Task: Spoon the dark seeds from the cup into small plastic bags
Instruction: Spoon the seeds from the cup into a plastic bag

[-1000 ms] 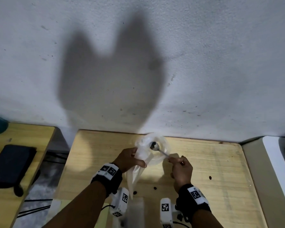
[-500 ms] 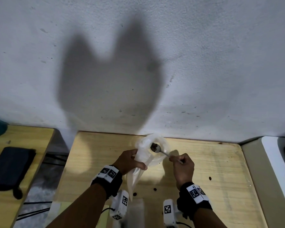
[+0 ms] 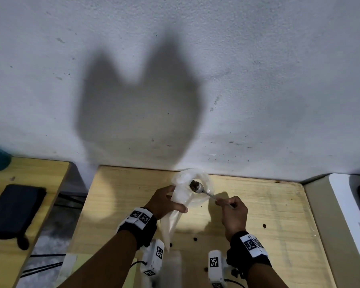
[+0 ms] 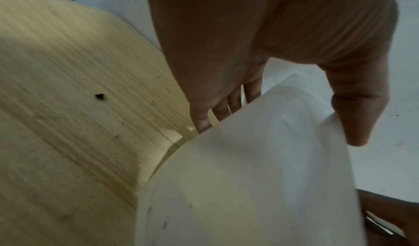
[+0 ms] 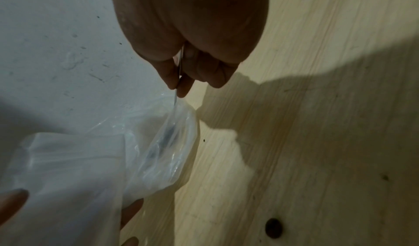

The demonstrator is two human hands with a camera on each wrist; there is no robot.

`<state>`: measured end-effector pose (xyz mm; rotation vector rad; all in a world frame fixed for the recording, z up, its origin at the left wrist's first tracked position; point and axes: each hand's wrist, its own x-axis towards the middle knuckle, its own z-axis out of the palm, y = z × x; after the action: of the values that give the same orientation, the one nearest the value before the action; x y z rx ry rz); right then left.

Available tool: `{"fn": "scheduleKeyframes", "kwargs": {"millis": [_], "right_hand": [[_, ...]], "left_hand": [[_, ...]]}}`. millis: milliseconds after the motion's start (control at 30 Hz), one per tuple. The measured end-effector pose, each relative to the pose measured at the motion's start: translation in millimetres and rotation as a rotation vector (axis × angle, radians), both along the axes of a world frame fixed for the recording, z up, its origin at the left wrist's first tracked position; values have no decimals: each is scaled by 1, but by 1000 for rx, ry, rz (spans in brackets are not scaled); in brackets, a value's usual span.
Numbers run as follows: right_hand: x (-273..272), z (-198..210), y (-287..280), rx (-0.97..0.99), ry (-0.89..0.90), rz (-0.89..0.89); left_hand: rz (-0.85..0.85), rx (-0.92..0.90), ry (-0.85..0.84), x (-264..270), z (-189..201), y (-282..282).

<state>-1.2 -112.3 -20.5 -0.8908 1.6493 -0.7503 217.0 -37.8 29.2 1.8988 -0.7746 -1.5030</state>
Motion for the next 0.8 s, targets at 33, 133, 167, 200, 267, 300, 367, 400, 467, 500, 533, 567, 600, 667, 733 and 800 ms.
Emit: {"fn": "scheduleKeyframes", "kwargs": {"millis": [33,133,167,200,267,300,367,400,467,500,533,567,600,667,733,800], "right_hand": [[-4,1,1,6,-9,5],[-16,8,2,0,-33,13],[-20,13,2,-7,-41,22],[-24,18,1,-16,-54,33],[-32,33,1,-45,-85,53],[-35,41,0,-58,-101,64],[-40,60,-2,-83,-140,96],[-41,68,-3,-105,-154,124],[-40,81,-8,-174,-134,210],[-38,88,-9,-215,-102,266],[-35,93,-11,-253,-64,326],[-31,98,-12,-292,-25,386],[-26,101,-13,-325,9,441],[-17,106,-13,-387,57,542],[-9,107,-13,-453,121,633],[-4,105,-14,-476,163,634]], "left_hand": [[9,1,-3,0,0,0],[17,5,-20,-2,-1,1],[14,11,-26,-3,-1,1],[8,9,-36,-4,-1,1],[-5,3,-63,-7,1,1],[-9,-4,-77,-8,2,1],[-19,-16,-103,-10,4,1],[-27,-18,-115,-11,5,1],[-33,-17,-137,-12,6,2],[-36,-17,-145,-12,7,2],[-42,-19,-154,-13,6,2],[-49,-29,-166,-13,7,2],[-60,-31,-173,-13,6,2],[-74,-37,-179,-14,5,1],[-79,-55,-171,-15,8,1],[-66,-68,-149,-16,10,1]]}}
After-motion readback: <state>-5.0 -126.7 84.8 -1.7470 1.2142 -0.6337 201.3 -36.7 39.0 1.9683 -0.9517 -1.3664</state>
